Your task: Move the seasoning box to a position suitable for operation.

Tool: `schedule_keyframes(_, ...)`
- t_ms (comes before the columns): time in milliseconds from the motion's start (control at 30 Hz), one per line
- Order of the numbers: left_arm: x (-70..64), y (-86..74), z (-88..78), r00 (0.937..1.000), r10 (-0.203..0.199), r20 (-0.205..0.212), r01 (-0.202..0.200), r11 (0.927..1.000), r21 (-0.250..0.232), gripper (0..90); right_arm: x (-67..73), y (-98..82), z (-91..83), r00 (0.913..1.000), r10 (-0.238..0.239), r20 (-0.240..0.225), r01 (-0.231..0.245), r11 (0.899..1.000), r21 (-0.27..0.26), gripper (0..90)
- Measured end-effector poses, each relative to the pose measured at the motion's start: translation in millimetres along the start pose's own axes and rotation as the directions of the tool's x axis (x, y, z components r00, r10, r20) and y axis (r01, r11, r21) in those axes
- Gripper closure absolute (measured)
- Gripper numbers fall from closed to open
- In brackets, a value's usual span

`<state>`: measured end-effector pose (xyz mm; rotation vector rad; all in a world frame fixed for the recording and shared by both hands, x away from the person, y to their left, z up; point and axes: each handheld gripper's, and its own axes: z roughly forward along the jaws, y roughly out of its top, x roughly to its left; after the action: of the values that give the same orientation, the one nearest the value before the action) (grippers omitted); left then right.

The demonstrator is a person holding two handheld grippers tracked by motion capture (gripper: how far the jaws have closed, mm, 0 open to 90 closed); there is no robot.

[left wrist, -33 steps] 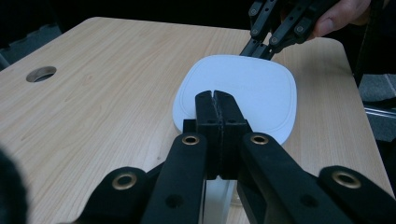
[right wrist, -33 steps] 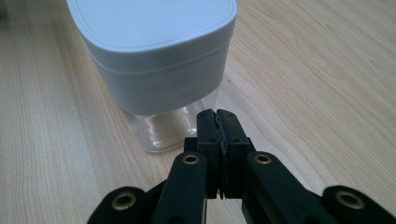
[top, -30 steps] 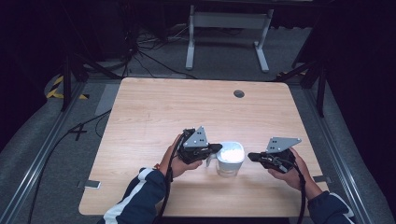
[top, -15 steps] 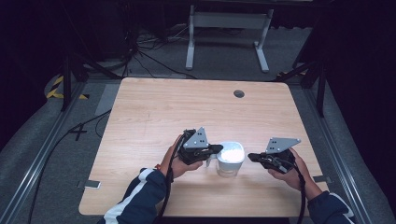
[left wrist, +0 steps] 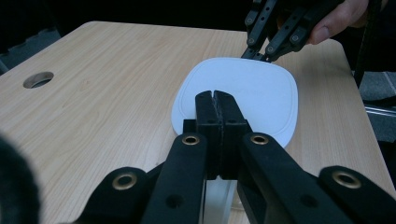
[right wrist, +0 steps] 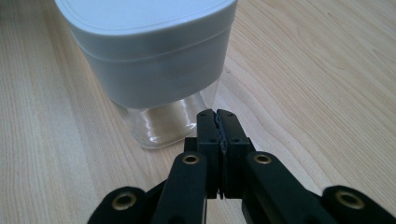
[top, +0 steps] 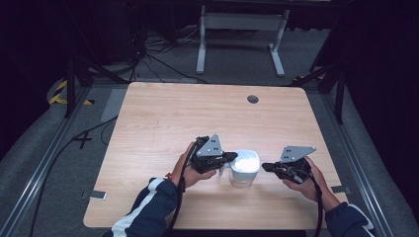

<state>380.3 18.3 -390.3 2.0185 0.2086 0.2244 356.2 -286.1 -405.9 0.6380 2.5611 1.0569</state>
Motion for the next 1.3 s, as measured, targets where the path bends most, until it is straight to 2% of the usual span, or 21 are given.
schedule_keyframes(267,1.6,-4.4,-2.6,1.0,-0.002,-0.007,0.002,0.9998,-0.019,90.0,0.4,-0.1,-0.3,1.0,0.0,0.001,0.0,1.0,0.002,89.0)
schedule_keyframes(300,0.9,-5.4,-2.4,0.9999,-0.017,-0.003,0.017,0.9995,-0.026,90.0,0.2,-0.1,-0.4,1.0,-0.001,0.003,0.001,1.0,0.0,89.0)
schedule_keyframes(433,0.1,-7.9,-2.8,0.9997,-0.024,0.004,0.024,0.9986,-0.048,90.0,0.3,-0.5,-0.4,1.0,0.001,0.0,-0.001,1.0,0.002,89.2)
schedule_keyframes(600,-1.8,-7.2,-2.3,0.9998,-0.018,0.01,0.018,0.9987,-0.047,90.0,0.5,-0.9,-0.6,1.0,-0.002,0.0,0.002,1.0,-0.003,89.3)
schedule_keyframes(667,-0.3,-9.6,-3.4,0.9994,-0.031,0.017,0.032,0.9979,-0.056,90.0,0.4,-1.0,-1.0,1.0,-0.001,0.0,0.001,1.0,-0.002,89.3)
schedule_keyframes(833,0.4,-10.9,-4.3,0.9993,-0.032,0.019,0.033,0.9975,-0.062,90.0,1.0,-1.4,-0.2,1.0,-0.006,-0.002,0.006,1.0,0.004,89.2)
schedule_keyframes(1033,-0.8,-11.5,-6.3,0.9994,-0.031,0.018,0.032,0.9978,-0.058,90.0,0.5,-1.8,-1.1,0.9999,-0.001,0.01,0.001,1.0,-0.003,89.3)
schedule_keyframes(1067,-0.5,-11.3,-7.3,0.9997,-0.018,0.014,0.019,0.9985,-0.051,90.0,0.5,-1.9,-1.1,0.9999,-0.001,0.012,0.001,1.0,-0.003,89.3)
schedule_keyframes(1167,-0.4,-11.9,-7.8,0.9999,-0.012,0.006,0.012,0.9986,-0.051,90.0,0.3,-2.0,-1.1,0.9999,-0.001,0.01,0.001,1.0,-0.002,89.2)
schedule_keyframes(1233,-0.6,-13.0,-8.1,0.9996,-0.026,0.006,0.026,0.9986,-0.045,90.0,0.5,-1.9,-0.9,1.0,-0.003,0.007,0.003,1.0,-0.003,89.2)
schedule_keyframes(1300,-0.6,-13.6,-7.3,0.9997,-0.024,0.006,0.024,0.9989,-0.04,90.0,0.8,-1.5,-1.2,0.9999,-0.002,0.012,0.002,1.0,-0.006,89.2)
